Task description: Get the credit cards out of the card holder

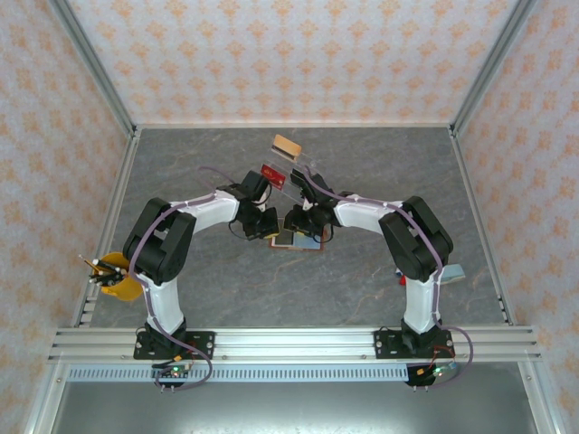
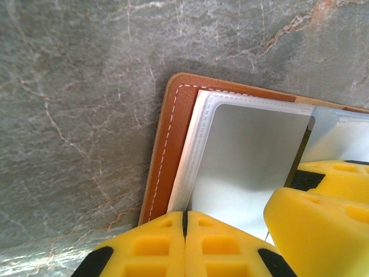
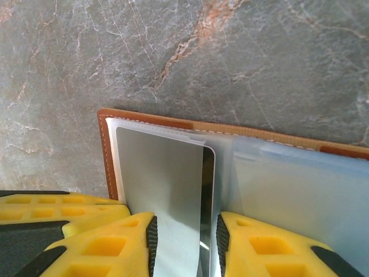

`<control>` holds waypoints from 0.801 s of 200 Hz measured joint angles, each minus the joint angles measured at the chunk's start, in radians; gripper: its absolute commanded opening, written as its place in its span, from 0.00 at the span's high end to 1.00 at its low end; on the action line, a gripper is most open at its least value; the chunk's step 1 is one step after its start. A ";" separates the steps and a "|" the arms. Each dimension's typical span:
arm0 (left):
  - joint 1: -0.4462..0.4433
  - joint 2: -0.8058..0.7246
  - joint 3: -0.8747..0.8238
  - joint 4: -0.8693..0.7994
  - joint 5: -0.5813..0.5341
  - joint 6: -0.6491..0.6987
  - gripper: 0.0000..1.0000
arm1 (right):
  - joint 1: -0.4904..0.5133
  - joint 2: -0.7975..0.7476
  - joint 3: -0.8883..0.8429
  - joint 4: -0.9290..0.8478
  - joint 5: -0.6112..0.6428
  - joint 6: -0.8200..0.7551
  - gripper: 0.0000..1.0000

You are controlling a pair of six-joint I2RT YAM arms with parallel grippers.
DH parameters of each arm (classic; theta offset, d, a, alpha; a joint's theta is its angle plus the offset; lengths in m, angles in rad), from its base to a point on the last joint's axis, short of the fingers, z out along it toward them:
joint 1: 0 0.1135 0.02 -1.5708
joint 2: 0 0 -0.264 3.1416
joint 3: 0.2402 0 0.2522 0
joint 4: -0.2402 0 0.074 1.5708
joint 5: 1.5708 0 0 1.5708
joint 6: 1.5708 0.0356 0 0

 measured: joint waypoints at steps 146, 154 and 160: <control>0.048 -0.008 -0.043 0.053 0.050 0.008 0.99 | -0.026 -0.029 -0.130 0.236 -0.161 0.026 0.73; 0.051 -0.008 -0.043 0.053 0.052 0.008 0.99 | -0.027 -0.029 -0.134 0.248 -0.162 0.031 0.73; 0.051 -0.008 -0.045 0.054 0.053 0.008 0.99 | -0.027 -0.029 -0.138 0.259 -0.162 0.038 0.73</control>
